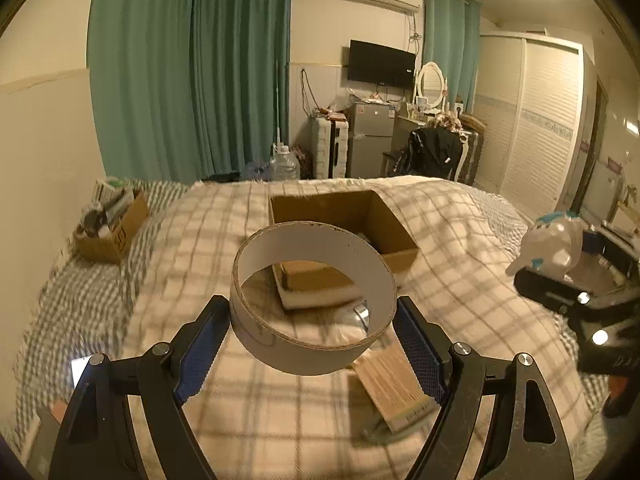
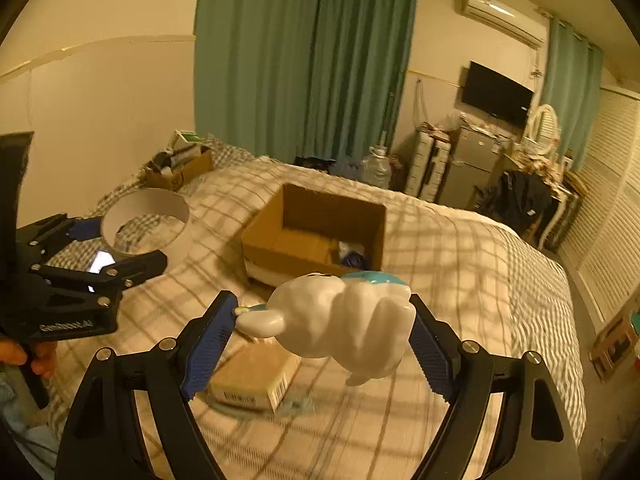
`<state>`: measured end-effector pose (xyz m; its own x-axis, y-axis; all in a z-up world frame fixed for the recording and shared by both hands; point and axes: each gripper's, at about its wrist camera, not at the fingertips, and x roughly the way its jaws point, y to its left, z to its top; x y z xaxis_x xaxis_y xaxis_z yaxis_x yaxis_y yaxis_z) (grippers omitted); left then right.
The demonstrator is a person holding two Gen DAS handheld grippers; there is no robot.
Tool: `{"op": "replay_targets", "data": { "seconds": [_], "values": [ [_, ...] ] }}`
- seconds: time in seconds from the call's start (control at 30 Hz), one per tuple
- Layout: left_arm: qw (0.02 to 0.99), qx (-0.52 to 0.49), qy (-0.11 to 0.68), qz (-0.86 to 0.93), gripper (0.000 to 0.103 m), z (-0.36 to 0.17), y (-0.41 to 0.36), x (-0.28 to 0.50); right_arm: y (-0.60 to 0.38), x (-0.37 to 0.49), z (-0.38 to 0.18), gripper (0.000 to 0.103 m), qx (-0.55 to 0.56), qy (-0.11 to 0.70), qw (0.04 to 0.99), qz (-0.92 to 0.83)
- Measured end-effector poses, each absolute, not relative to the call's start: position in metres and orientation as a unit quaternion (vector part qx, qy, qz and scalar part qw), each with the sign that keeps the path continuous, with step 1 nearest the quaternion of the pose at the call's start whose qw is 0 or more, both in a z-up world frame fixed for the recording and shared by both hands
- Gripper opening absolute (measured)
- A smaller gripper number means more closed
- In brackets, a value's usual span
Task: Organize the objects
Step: 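Carry the tape roll and figurine over the box and release both inside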
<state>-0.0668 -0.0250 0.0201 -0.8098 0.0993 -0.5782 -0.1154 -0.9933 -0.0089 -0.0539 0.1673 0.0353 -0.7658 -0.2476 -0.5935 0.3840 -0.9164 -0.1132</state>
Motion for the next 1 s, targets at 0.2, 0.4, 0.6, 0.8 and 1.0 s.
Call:
{"op": "replay_targets", "data": {
  "seconds": [0.2, 0.4, 0.6, 0.8, 1.0],
  "values": [
    [0.056, -0.289, 0.021, 0.955, 0.085, 0.04, -0.025, -0.098, 0.164, -0.096, 0.064, 0.083, 0.282, 0.126, 0.183, -0.934],
    [0.051, -0.273, 0.025, 0.96, 0.085, 0.054, -0.02, -0.146, 0.16, -0.163, 0.08, 0.083, 0.279, 0.126, 0.17, -0.937],
    [0.052, -0.286, -0.001, 0.957, 0.085, 0.05, -0.019, -0.213, 0.156, -0.238, 0.072, 0.083, 0.293, 0.108, 0.16, -0.937],
    [0.046, -0.308, -0.003, 0.95, 0.085, 0.018, -0.013, -0.27, 0.151, -0.307, 0.037, 0.083, 0.329, 0.097, 0.155, -0.927],
    [0.053, -0.344, 0.007, 0.937, 0.085, -0.034, -0.011, -0.305, 0.147, -0.346, -0.011, 0.083, 0.362, 0.092, 0.154, -0.915]
  ]
}}
